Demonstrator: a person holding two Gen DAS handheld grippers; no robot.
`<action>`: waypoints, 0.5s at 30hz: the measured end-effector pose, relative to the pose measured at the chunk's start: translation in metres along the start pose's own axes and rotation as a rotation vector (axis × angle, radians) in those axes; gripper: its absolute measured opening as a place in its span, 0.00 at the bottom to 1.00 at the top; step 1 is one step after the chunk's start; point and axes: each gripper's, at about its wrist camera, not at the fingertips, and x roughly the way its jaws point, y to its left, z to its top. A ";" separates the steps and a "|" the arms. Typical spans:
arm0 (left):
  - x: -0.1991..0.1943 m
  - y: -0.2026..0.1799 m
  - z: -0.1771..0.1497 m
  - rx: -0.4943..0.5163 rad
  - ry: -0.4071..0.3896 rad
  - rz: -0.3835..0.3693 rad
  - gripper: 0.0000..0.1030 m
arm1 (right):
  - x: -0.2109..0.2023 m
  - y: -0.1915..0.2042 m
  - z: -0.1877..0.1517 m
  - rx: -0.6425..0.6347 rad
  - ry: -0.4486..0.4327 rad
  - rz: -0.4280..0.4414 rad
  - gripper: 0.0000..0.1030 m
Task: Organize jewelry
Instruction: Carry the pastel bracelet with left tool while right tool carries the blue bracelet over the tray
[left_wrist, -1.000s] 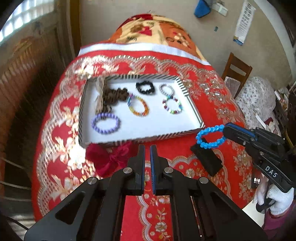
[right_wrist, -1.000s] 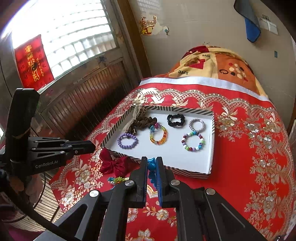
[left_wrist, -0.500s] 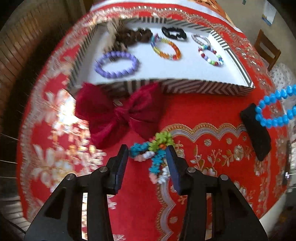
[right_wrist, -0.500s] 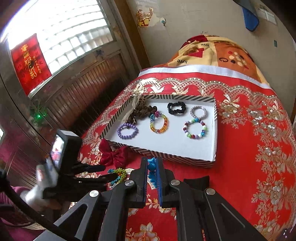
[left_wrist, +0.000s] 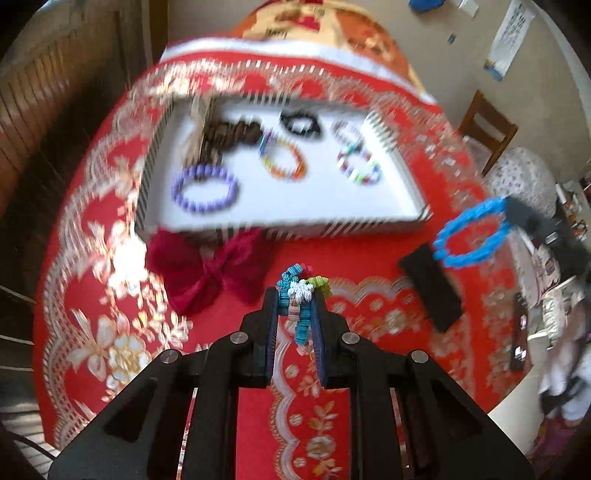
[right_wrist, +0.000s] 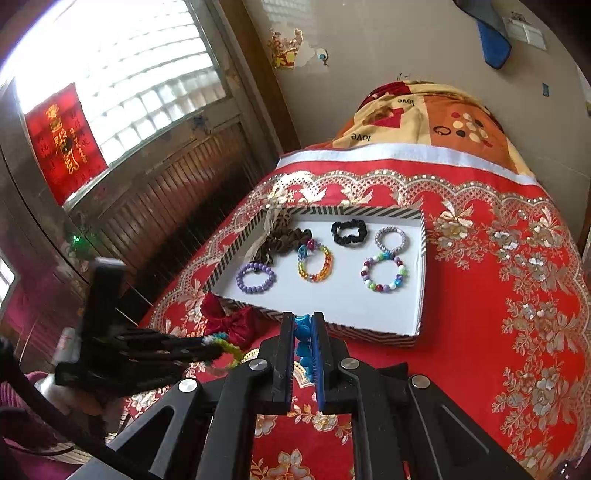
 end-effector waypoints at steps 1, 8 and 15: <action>-0.008 -0.003 0.004 0.010 -0.019 -0.001 0.15 | -0.001 -0.001 0.002 -0.001 -0.005 -0.001 0.08; -0.027 -0.024 0.039 0.068 -0.097 0.016 0.15 | -0.005 -0.006 0.012 -0.001 -0.029 -0.010 0.08; -0.016 -0.023 0.062 0.092 -0.117 0.037 0.15 | 0.001 -0.009 0.024 -0.001 -0.031 -0.016 0.08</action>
